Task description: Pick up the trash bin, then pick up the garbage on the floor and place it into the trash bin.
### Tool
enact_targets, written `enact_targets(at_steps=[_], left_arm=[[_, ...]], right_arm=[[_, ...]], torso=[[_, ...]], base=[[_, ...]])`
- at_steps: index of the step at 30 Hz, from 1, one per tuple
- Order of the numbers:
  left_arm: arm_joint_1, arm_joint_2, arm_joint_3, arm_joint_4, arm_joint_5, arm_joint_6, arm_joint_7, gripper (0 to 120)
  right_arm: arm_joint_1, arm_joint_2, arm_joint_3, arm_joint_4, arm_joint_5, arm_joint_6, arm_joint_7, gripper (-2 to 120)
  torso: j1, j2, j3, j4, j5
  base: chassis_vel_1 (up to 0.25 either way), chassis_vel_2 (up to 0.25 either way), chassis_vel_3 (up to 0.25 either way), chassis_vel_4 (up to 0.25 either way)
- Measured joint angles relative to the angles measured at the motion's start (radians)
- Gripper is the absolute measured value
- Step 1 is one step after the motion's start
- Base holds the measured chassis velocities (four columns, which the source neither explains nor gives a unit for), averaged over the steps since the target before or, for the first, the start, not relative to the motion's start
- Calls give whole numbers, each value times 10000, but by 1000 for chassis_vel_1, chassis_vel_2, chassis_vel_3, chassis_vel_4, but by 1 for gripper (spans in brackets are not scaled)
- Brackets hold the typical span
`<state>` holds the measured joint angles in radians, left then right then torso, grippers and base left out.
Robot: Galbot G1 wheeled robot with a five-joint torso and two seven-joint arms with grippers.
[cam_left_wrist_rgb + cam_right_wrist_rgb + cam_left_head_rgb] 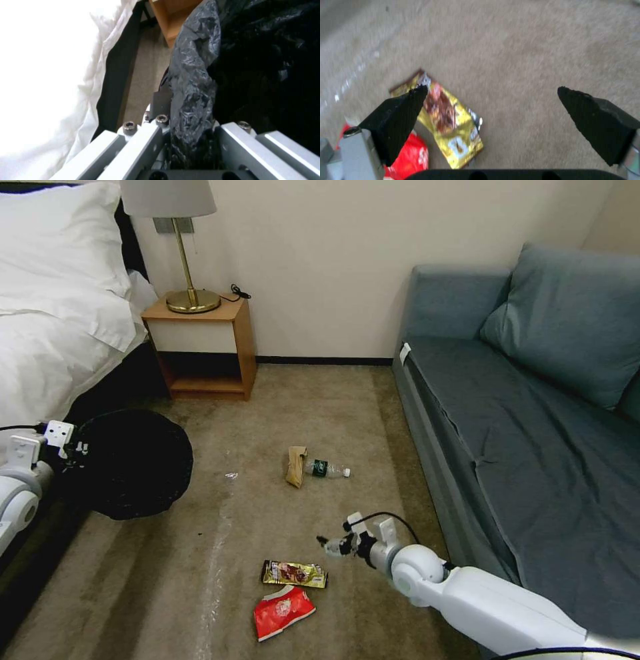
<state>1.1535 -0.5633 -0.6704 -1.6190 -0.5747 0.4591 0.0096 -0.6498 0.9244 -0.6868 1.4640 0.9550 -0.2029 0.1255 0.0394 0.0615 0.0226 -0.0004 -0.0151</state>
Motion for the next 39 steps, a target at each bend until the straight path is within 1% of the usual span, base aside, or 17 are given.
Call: enact_targets(at_steps=[4, 6, 7, 10, 17, 20, 23, 29, 31, 32, 34, 35, 36, 38, 39], left_arm=[[-104, 2, 1, 116, -5, 0, 3, 1], [-377, -70, 53, 283, -155, 117, -122, 1], [-474, -125, 75, 342, -246, 173, -168, 1], [-593, -231, 67, 423, -402, 255, -226, 1], [-613, -271, -94, 675, -337, 210, -209, 1], [-462, -281, -272, 777, -192, 52, -126, 1], [-368, -321, -322, 732, -164, 38, -125, 1], [-55, -459, -440, 369, -87, 37, -127, 1], [273, -505, -625, 138, -23, 37, -126, 1], [273, -505, -625, 138, -23, 37, -126, 1], [464, -513, -778, 83, 24, -13, -98, 1], [591, -522, -878, 68, 62, -85, -66, 1], [591, -522, -878, 68, 62, -85, -66, 1], [837, -560, -1065, 18, 103, -186, -14, 1], [837, -560, -1065, 18, 103, -186, -14, 1]], right_arm=[[-10, 42, -163, -186, -237, 5, -105, 100], [-93, 107, -443, -395, -553, 27, -177, 100], [-131, 136, -557, -467, -683, 49, -203, 100], [-190, 203, -712, -589, -913, 93, -280, 100], [-281, 329, -822, -917, -1349, 252, -509, 100], [-260, 450, -885, -1112, -1504, 307, -615, 100], [-230, 505, -907, -1229, -1552, 348, -661, 100], [-106, 764, -1059, -1749, -1789, 521, -821, 100], [-62, 1096, -1203, -2144, -1871, 648, -875, 100], [-62, 1096, -1203, -2144, -1871, 648, -875, 100], [-60, 1344, -1270, -2418, -1911, 737, -928, 100], [-70, 1512, -1306, -2619, -1981, 820, -983, 100], [-70, 1512, -1306, -2619, -1981, 820, -983, 100], [-103, 1791, -1323, -2976, -2132, 966, -1122, 100], [-103, 1791, -1323, -2976, -2132, 966, -1122, 100]], torso=[[0, 0, 0, 2, -5], [0, 0, 0, 0, 3], [0, 0, 0, -2, -1], [0, 0, 0, -2, -5], [0, 0, 0, 1, -2], [0, 1, 0, 2, -1], [0, 0, 0, 2, -2], [0, 0, 0, -1, -3], [0, 1, 0, -1, -3], [0, 1, 0, -1, -3], [0, 0, 0, 3, -2], [0, 1, 0, 3, -1], [0, 1, 0, 3, -1], [0, 0, 0, 0, -2], [0, 0, 0, 0, -2]], base=[[0, 0, 0, 0], [0, 0, 0, 0], [0, 0, 0, 0], [0, 0, 0, 0], [0, 0, 0, 0], [0, 0, 0, 0], [0, 0, 0, 0], [0, 0, 0, 0], [0, 0, 0, 0], [0, 0, 0, 0], [0, 0, 0, 0], [0, 0, 0, 0], [0, 0, 0, 0], [0, 0, 0, 0], [0, 0, 0, 0]])
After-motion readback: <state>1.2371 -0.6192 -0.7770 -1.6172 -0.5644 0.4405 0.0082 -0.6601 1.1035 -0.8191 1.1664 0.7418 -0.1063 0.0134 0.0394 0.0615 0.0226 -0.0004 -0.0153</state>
